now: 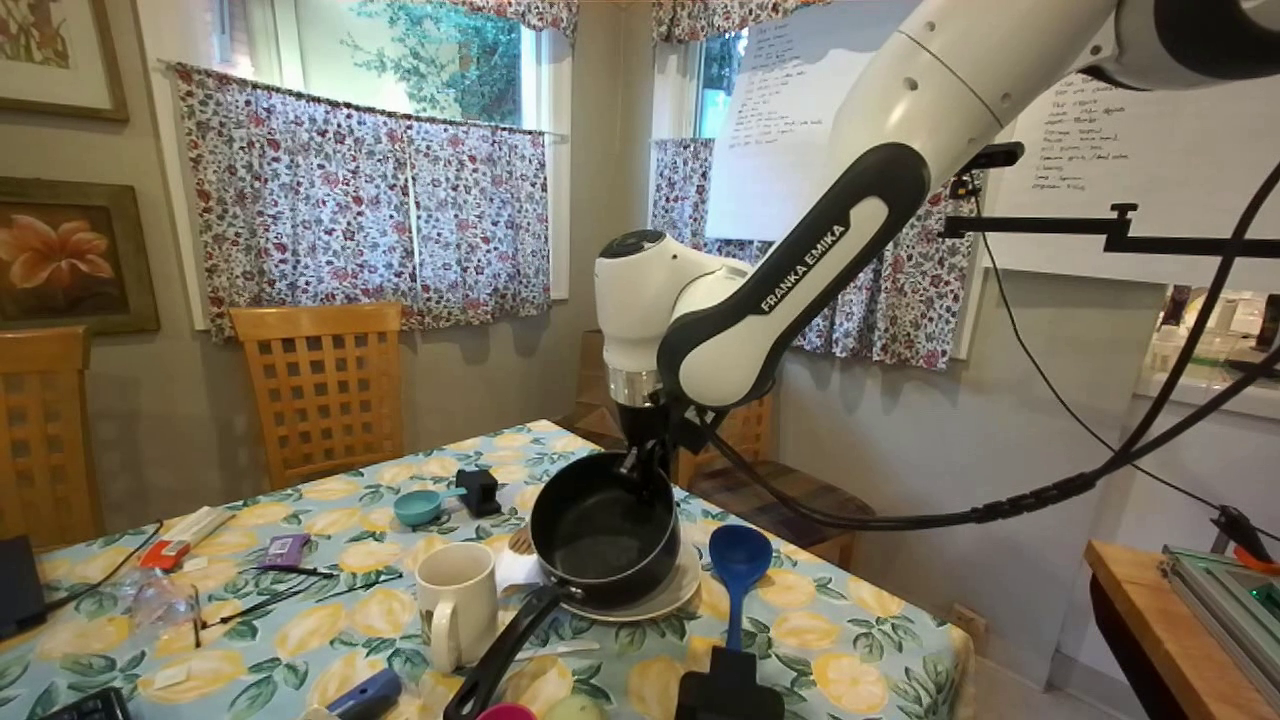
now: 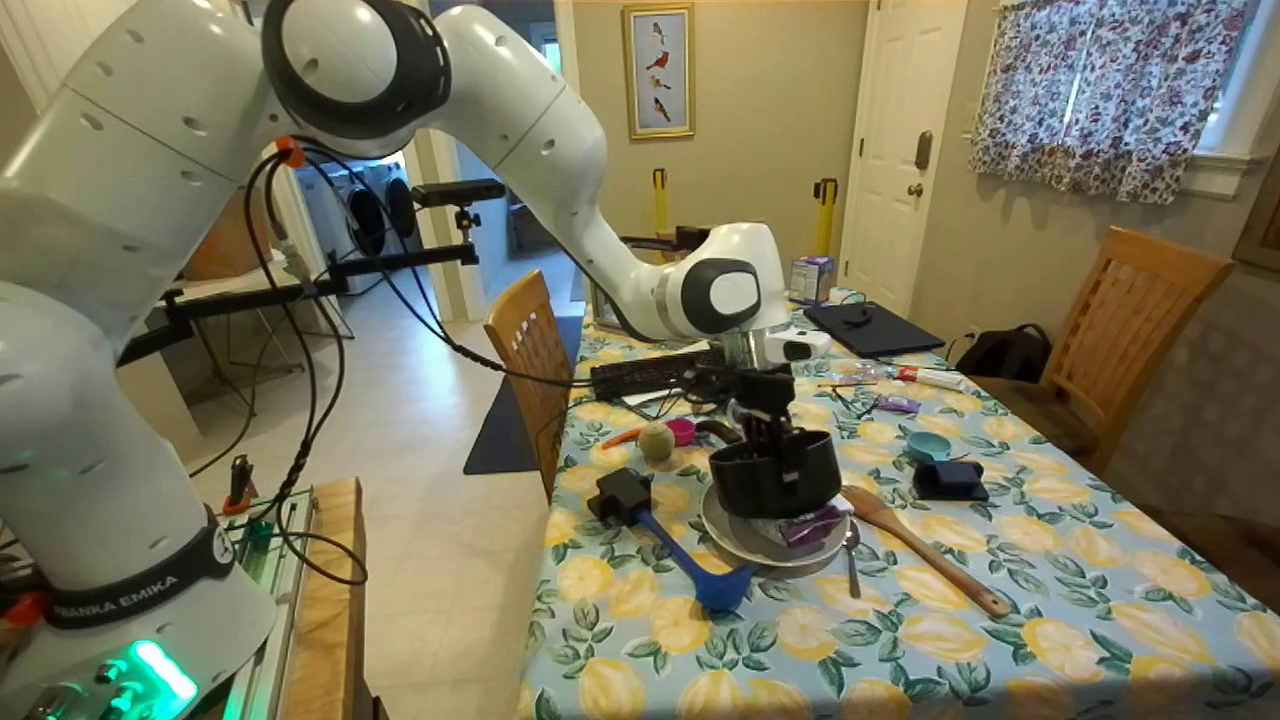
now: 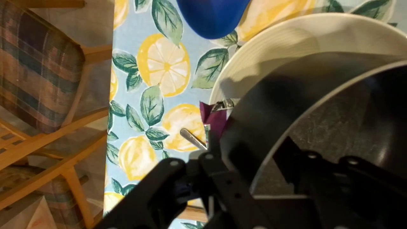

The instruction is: Put the black pot on the table.

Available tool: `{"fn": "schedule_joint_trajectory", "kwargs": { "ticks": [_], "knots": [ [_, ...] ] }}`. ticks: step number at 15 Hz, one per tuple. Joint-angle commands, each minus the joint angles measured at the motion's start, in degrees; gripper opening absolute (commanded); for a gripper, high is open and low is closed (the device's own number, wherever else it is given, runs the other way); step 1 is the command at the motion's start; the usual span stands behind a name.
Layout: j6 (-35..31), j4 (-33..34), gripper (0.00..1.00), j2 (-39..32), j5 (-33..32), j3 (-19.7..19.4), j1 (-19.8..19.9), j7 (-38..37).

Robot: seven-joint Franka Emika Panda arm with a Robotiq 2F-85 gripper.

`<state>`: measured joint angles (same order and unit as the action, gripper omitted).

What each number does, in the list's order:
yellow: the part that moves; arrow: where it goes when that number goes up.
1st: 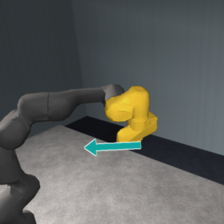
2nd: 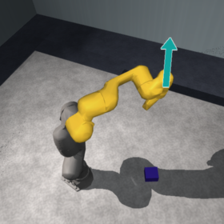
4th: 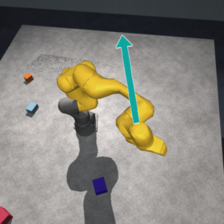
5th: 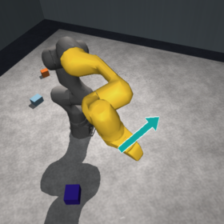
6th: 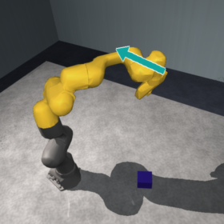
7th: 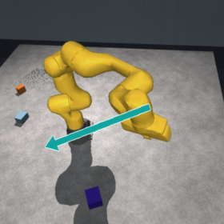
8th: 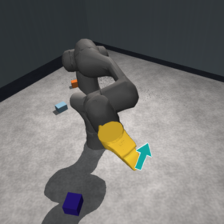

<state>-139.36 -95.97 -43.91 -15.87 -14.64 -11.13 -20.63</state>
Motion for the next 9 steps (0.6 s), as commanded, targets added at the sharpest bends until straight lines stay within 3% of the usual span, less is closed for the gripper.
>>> {"fn": "schedule_joint_trajectory", "kwargs": {
  "ticks": [1, 4, 9],
  "knots": [
    [0.73, 0.32, 0.17, 0.17, -1.83, 0.04, -0.45, -0.66],
    [1.71, -1.29, 0.0, 3.13, -3.17, 0.59, -0.37, 2.02],
    [2.33, -7.26, 0.02, 12.66, -2.6, 5.36, 2.21, 14.24]
  ]
}}
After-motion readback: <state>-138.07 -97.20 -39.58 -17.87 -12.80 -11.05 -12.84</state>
